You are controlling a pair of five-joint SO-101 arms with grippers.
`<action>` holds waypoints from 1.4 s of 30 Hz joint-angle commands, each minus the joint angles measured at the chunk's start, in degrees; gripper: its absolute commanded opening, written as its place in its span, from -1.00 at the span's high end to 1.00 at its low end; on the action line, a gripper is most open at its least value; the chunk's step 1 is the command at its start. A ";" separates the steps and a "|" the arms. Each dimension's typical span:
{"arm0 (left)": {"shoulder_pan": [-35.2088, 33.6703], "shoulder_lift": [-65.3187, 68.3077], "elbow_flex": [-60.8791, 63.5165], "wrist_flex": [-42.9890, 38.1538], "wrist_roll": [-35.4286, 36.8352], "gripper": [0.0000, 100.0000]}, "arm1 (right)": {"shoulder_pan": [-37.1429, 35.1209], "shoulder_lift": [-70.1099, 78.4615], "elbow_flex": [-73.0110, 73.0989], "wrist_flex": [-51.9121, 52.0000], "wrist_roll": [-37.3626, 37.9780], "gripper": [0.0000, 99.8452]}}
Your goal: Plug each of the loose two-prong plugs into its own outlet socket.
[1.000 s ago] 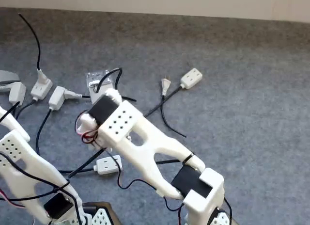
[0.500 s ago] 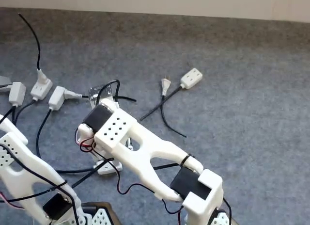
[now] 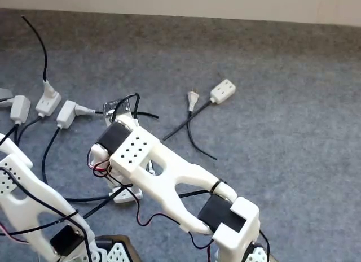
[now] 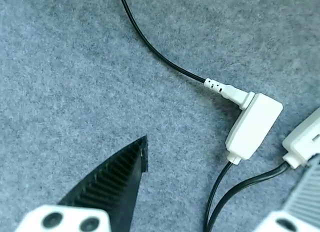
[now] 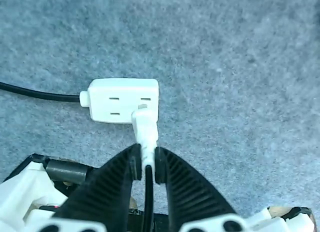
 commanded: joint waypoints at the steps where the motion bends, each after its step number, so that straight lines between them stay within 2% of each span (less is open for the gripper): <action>1: -0.31 -1.45 -2.59 -0.18 -0.18 0.11 | -0.48 -0.57 -0.13 2.24 -0.53 0.99; 23: -1.71 -1.45 -2.59 -0.18 -0.26 0.11 | -0.31 6.81 -0.84 2.24 -0.53 0.99; 31: -1.80 -1.45 -2.59 -0.18 -0.26 0.11 | 4.88 6.73 -4.26 2.15 -0.53 0.99; 42: -1.89 -1.45 -2.59 -0.18 -0.26 0.11 | 4.88 7.08 -3.91 2.24 -0.53 0.99</action>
